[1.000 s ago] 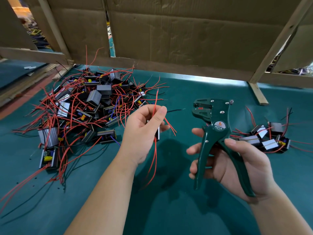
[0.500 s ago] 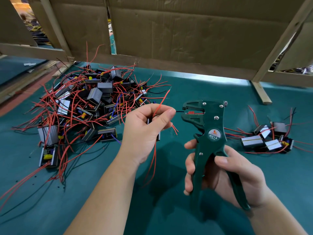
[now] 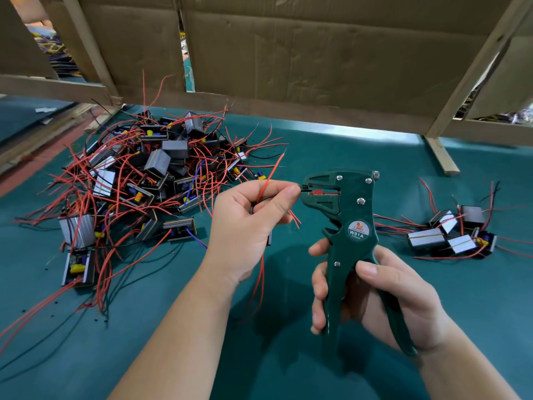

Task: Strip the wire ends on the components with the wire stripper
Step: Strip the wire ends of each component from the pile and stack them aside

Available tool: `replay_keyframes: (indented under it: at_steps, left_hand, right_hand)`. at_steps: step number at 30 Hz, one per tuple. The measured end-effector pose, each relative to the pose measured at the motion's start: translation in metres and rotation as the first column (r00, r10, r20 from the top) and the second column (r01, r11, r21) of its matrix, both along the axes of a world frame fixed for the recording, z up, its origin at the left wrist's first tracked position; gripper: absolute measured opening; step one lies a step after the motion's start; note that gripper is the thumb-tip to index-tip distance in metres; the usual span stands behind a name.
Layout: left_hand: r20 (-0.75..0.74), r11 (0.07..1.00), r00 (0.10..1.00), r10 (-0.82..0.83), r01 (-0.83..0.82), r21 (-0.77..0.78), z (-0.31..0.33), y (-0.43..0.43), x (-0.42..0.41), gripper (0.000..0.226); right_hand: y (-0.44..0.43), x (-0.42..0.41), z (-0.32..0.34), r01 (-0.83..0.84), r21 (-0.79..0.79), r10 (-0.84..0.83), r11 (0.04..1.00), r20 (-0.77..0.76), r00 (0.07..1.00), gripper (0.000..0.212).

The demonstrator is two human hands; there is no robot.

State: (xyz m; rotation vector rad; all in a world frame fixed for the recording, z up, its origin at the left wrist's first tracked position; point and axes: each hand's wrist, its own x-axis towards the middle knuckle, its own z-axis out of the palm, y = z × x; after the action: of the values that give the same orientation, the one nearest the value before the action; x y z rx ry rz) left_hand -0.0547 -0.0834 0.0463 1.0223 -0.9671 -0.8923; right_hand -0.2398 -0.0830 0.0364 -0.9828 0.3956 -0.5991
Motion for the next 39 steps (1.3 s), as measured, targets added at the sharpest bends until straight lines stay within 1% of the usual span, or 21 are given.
replay_keyframes:
  at_steps: [7,12,22,24,28,30,33,34,36,37,39]
  left_hand:
    - [-0.016,1.0,1.0,-0.007,0.007,0.0,0.001,0.0,0.002,0.007]
    - [-0.017,1.0,1.0,0.01,-0.011,-0.011,0.002,0.0,0.001,0.006]
    - [0.013,1.0,1.0,-0.008,0.009,-0.029,0.0,0.0,0.002,0.005]
    - [0.015,0.999,1.0,-0.01,0.011,-0.033,0.0,0.0,0.003,0.002]
    - [0.029,1.0,1.0,-0.007,0.008,-0.025,0.0,0.0,0.003,0.001]
    - [0.043,1.0,0.999,-0.005,0.006,-0.016,-0.001,-0.001,0.003,0.007]
    - [0.052,1.0,0.999,0.01,-0.01,0.011,-0.001,-0.002,0.003,0.011]
    - [0.044,0.999,0.999,0.011,-0.012,0.03,-0.001,-0.002,0.004,0.016]
    - [0.053,0.996,0.999,0.013,-0.018,0.084,-0.002,-0.005,0.005,0.027]
    - [0.096,0.994,0.995,0.021,-0.031,0.108,-0.003,-0.005,0.006,0.03]
    - [0.201,0.992,0.979,0.037,-0.061,0.114,-0.006,-0.006,0.007,0.031]
  right_hand:
    - [0.0,0.0,-0.001,-0.01,0.018,0.01,1.0,0.005,1.0,0.049]
    - [-0.001,0.0,0.001,0.018,0.023,-0.017,1.0,-0.013,1.0,0.042]
    - [0.0,0.0,0.002,0.019,0.025,-0.019,0.999,-0.027,0.999,0.04]
    - [0.0,0.0,0.003,0.016,0.03,-0.015,0.999,-0.031,0.999,0.04]
    - [0.001,0.001,0.004,0.022,0.027,-0.021,0.999,-0.039,0.999,0.041]
    - [0.001,0.0,0.004,0.033,0.023,-0.032,0.999,-0.048,0.998,0.043]
    - [0.004,0.004,0.003,0.071,0.029,-0.07,0.997,-0.059,0.996,0.047]
    - [0.006,0.007,0.002,0.109,0.041,-0.106,0.993,-0.065,0.992,0.05]
    - [0.006,0.013,0.001,0.245,0.046,-0.239,0.968,-0.111,0.965,0.058]
    - [0.005,0.015,0.001,0.298,0.037,-0.291,0.954,-0.135,0.947,0.059]
    - [0.003,0.014,0.002,0.299,0.023,-0.294,0.954,-0.13,0.947,0.058]
